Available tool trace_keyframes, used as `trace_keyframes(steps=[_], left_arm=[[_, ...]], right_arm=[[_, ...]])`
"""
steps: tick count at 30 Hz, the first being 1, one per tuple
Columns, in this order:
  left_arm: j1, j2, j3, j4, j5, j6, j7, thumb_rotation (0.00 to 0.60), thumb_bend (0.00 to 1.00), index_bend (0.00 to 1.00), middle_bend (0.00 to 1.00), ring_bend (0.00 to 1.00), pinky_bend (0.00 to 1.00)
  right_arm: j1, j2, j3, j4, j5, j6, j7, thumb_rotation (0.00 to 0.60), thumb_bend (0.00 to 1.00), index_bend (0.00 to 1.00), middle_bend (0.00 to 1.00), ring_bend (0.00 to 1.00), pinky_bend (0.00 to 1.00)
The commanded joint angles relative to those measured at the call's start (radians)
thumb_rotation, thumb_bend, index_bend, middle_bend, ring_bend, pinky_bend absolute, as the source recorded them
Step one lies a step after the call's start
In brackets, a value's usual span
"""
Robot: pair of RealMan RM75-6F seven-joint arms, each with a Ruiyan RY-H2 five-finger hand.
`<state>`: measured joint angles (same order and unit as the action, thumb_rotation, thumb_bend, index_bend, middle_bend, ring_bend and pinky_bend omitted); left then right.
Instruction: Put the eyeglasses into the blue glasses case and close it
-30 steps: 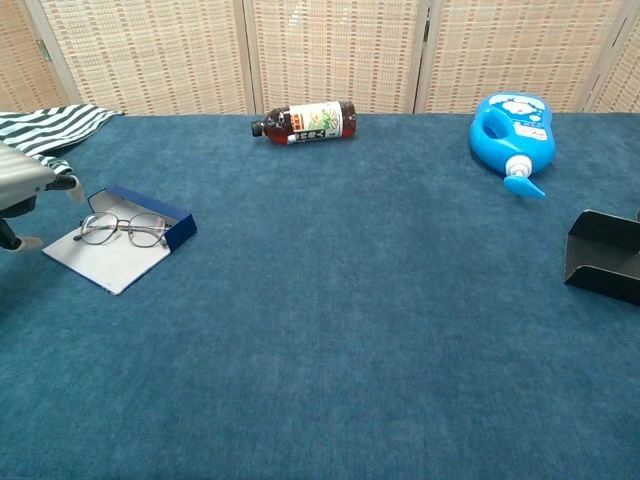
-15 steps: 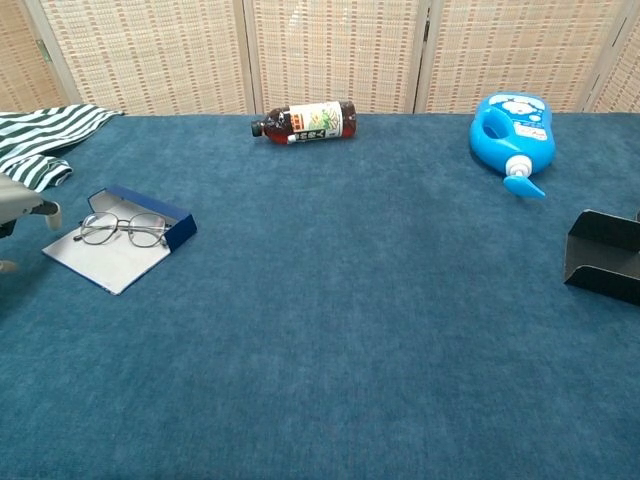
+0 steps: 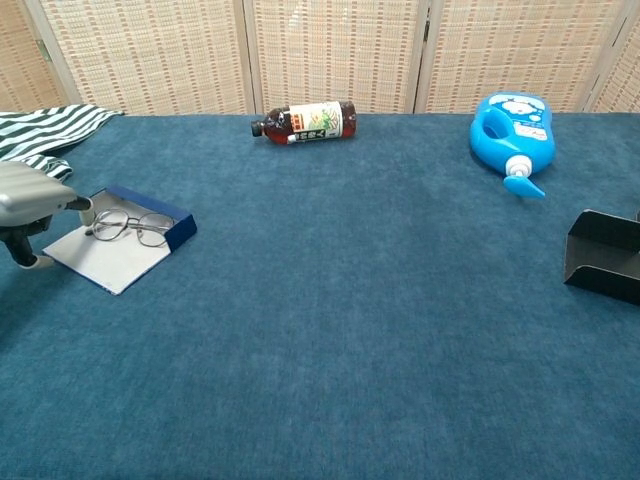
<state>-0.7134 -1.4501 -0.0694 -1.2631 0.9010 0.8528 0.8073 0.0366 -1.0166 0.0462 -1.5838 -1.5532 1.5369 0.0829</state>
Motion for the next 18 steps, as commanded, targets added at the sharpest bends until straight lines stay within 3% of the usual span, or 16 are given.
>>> trace_keyframes(steps=[1, 6, 12, 18], left_arm=[[-0.004, -0.004, 0.001, 0.0, 0.009, 0.008, -0.01, 0.6, 0.32, 0.27, 0.96, 0.93, 1.0], [0.002, 0.009, 0.0, -0.022, 0.03, 0.048, -0.038, 0.6, 0.32, 0.22, 0.96, 0.93, 1.0], [0.024, 0.07, 0.015, -0.119, 0.087, 0.105, -0.062, 0.6, 0.32, 0.25, 0.96, 0.93, 1.0], [0.021, 0.103, 0.046, -0.2, 0.09, 0.072, -0.058, 0.6, 0.32, 0.28, 0.95, 0.93, 1.0]], right_arm=[[-0.001, 0.0, 0.0, 0.001, 0.002, -0.001, 0.001, 0.6, 0.26, 0.17, 0.36, 0.25, 0.25], [0.002, -0.001, 0.001, 0.002, 0.0, -0.003, 0.002, 0.6, 0.26, 0.17, 0.36, 0.25, 0.25], [0.004, -0.002, 0.001, 0.003, -0.001, -0.006, 0.003, 0.6, 0.26, 0.17, 0.36, 0.26, 0.25], [0.005, -0.005, 0.001, 0.005, -0.005, -0.005, 0.006, 0.6, 0.26, 0.17, 0.36, 0.25, 0.25]])
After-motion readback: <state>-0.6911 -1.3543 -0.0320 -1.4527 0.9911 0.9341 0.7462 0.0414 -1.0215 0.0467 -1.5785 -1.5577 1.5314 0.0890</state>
